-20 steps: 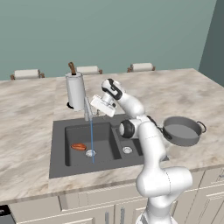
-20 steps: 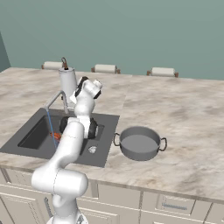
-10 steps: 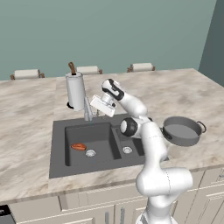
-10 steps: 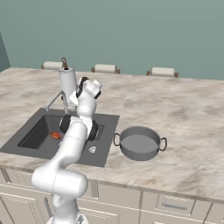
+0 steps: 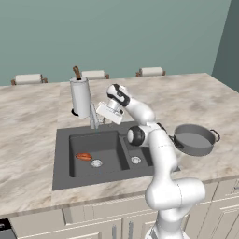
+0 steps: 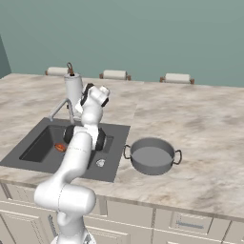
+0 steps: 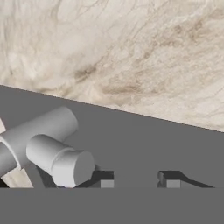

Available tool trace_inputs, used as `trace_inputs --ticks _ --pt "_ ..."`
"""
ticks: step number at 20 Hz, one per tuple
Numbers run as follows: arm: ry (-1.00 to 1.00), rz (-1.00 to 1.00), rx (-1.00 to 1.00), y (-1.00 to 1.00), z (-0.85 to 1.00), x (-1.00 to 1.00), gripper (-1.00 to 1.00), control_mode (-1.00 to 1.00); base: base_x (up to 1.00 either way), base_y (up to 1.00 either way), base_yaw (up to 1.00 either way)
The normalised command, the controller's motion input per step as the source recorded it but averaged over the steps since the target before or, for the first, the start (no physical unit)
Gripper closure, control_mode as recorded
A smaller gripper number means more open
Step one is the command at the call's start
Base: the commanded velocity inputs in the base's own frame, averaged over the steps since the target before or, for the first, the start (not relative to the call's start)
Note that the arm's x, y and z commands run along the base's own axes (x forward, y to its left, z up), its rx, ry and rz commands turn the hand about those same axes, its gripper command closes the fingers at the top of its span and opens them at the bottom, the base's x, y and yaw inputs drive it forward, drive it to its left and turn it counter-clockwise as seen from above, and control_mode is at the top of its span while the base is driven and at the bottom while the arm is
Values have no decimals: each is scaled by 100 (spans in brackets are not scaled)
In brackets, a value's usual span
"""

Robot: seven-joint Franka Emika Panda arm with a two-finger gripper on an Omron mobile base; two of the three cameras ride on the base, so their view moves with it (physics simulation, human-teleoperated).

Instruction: Dump the sweet potato from the pot into the sink. Then turn on the water and wash the sweet potato. Then turn off the water and put the sweet potato back in the pot.

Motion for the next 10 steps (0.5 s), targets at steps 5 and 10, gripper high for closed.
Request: trace_inputs --ticks 5,10 --pt "0 16 5 91 63 0 -100 -100 0 0 0" --pt "-6 9 3 15 98 -38 -100 -100 0 0 0"
